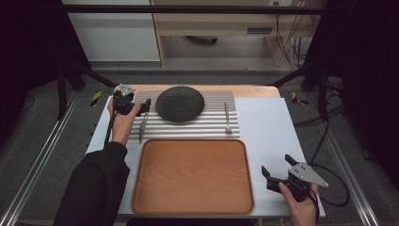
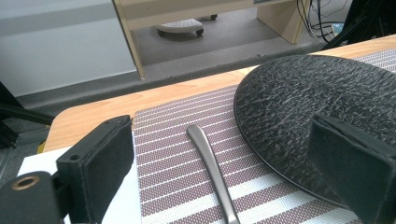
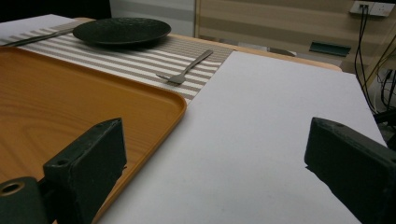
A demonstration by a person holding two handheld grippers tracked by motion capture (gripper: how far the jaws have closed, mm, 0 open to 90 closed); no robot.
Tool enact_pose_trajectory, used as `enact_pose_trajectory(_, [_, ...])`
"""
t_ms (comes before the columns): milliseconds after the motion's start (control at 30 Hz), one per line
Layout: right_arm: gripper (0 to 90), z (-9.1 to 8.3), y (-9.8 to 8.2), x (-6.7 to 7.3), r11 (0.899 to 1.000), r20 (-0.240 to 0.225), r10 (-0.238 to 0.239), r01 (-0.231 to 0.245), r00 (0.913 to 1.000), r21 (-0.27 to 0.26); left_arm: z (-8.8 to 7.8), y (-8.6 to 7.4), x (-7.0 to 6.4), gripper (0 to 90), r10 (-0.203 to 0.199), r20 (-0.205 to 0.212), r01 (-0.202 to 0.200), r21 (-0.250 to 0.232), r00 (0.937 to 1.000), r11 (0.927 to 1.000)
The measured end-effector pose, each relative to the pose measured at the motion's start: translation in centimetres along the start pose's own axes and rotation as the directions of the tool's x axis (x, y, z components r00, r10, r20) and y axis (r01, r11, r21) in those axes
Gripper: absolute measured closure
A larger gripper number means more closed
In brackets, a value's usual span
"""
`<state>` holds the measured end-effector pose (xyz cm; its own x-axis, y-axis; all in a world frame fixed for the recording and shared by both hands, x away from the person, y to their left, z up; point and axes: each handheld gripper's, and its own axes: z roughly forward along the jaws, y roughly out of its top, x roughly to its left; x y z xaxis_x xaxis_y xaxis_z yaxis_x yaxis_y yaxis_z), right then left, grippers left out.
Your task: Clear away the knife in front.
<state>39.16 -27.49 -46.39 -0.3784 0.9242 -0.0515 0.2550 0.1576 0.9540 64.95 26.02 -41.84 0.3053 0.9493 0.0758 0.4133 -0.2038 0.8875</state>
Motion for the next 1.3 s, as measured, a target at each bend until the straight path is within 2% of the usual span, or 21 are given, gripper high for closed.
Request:
enact_pose_trajectory(400, [5.9,0.1,-0.1,0.0,1.000,-0.009,0.012,-0.012,0.9999,-0.003,0.6,-1.3,0.3,6.3,-0.062,0.031,0.061,0.048,0.9976,0.9970])
enact_pose_trajectory(600, [5.8,0.1,-0.1,0.0,1.000,-0.013,0.014,-0.014,0.9998,-0.003,0.8,-2.0,0.1,6.3,-0.054,0.025,0.052,0.061,0.9982,0.9968])
enact_pose_trajectory(867, [5.9,0.4,-0.1,0.1,1.000,-0.024,0.010,-0.010,0.9997,0.006,0.7,-2.1,0.0,8.9,-0.032,0.011,0.031,0.081,0.9994,0.9962])
enact_pose_trajectory(1000, [5.8,0.4,-0.1,0.1,1.000,-0.023,0.009,-0.009,0.9997,0.005,0.7,-2.4,0.1,9.1,-0.048,0.011,0.047,0.090,0.9988,0.9948])
enact_pose_trajectory(1067, [5.8,0.3,-0.1,0.1,1.000,-0.024,0.010,-0.010,0.9997,0.005,0.7,-2.4,0.2,12.1,-0.065,0.011,0.064,0.094,0.9978,0.9935])
enact_pose_trajectory(1300, [5.7,0.4,-0.1,0.2,1.000,-0.030,0.012,-0.012,0.9995,0.009,1.1,-2.9,0.2,25.7,-0.073,0.007,0.072,0.124,0.9973,0.9897])
